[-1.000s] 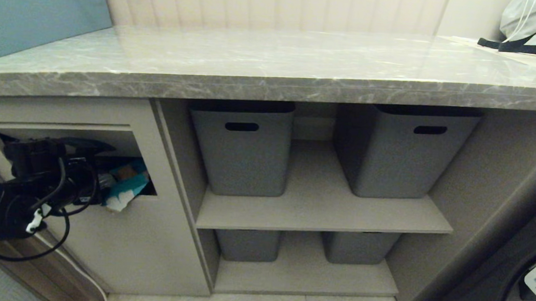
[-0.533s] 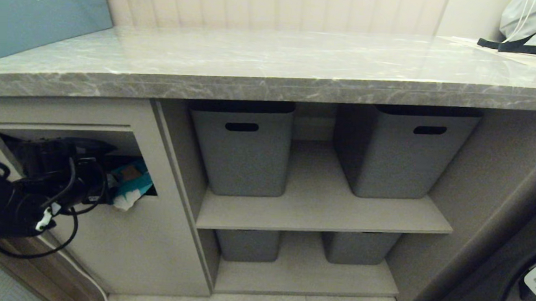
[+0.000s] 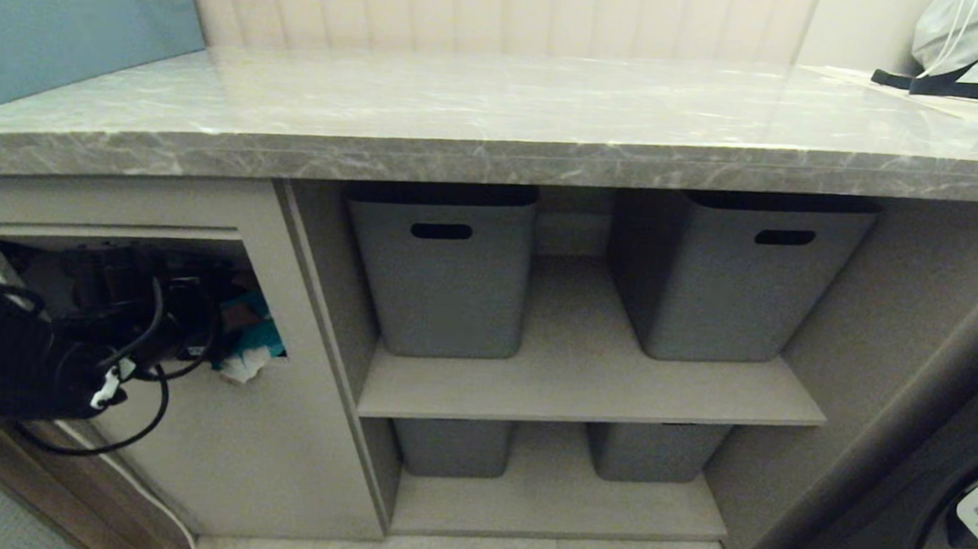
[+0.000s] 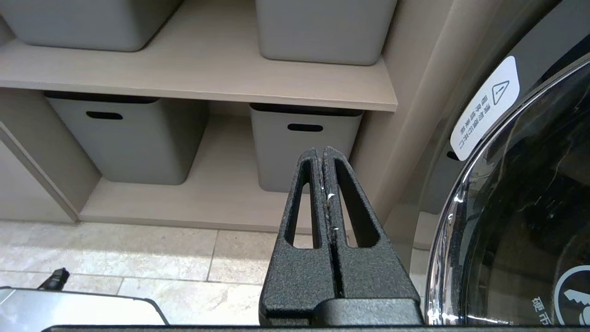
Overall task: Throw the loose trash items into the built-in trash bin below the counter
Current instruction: Put the garbage in the trash can
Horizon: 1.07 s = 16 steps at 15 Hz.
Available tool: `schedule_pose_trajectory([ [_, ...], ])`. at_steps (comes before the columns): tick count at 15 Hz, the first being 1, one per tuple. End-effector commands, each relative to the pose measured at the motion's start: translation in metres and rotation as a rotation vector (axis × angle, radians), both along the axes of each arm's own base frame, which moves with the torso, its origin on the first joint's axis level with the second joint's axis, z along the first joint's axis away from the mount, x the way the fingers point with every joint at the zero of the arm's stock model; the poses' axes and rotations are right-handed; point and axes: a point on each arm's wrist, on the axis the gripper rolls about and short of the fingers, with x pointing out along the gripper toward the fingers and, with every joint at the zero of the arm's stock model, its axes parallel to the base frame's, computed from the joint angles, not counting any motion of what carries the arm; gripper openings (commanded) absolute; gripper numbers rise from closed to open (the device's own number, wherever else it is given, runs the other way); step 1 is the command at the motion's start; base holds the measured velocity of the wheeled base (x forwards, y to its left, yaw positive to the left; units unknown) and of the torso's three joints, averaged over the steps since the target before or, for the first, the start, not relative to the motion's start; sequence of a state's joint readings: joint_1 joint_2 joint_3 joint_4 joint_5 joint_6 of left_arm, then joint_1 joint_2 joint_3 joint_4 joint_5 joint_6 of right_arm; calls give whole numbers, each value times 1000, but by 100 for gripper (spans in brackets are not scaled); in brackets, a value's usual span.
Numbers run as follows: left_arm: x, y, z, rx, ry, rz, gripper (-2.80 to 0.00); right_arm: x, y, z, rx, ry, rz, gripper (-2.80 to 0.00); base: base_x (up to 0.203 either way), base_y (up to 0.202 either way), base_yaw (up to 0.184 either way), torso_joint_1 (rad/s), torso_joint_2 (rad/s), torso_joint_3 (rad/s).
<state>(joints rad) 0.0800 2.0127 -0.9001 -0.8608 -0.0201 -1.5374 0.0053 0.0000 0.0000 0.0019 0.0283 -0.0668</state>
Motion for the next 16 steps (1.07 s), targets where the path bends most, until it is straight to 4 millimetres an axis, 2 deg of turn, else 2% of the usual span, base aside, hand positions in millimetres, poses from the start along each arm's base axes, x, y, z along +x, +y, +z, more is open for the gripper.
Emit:
schedule_pose_trajectory([
  [1, -15, 1, 13, -5, -30, 10, 0, 0, 0, 0, -1, -2, 0, -280, 0, 0, 0, 0, 0, 0],
  [4, -39, 0, 14, -8, -9, 16, 0, 0, 0, 0, -1, 0, 2, -280, 0, 0, 0, 0, 0, 0],
  [7, -51, -2, 17, -7, -6, 15, 0, 0, 0, 0, -1, -2, 1, -280, 0, 0, 0, 0, 0, 0],
  [9, -66, -5, 12, -3, 27, 6, 0, 0, 0, 0, -1, -2, 2, -280, 0, 0, 0, 0, 0, 0],
  [13, -84, -7, 4, -9, 71, 3, 0, 0, 0, 0, -1, -1, 2, -280, 0, 0, 0, 0, 0, 0],
  [16, -102, -10, -10, -11, 138, -10, 0, 0, 0, 0, -1, -1, 0, -280, 0, 0, 0, 0, 0, 0],
])
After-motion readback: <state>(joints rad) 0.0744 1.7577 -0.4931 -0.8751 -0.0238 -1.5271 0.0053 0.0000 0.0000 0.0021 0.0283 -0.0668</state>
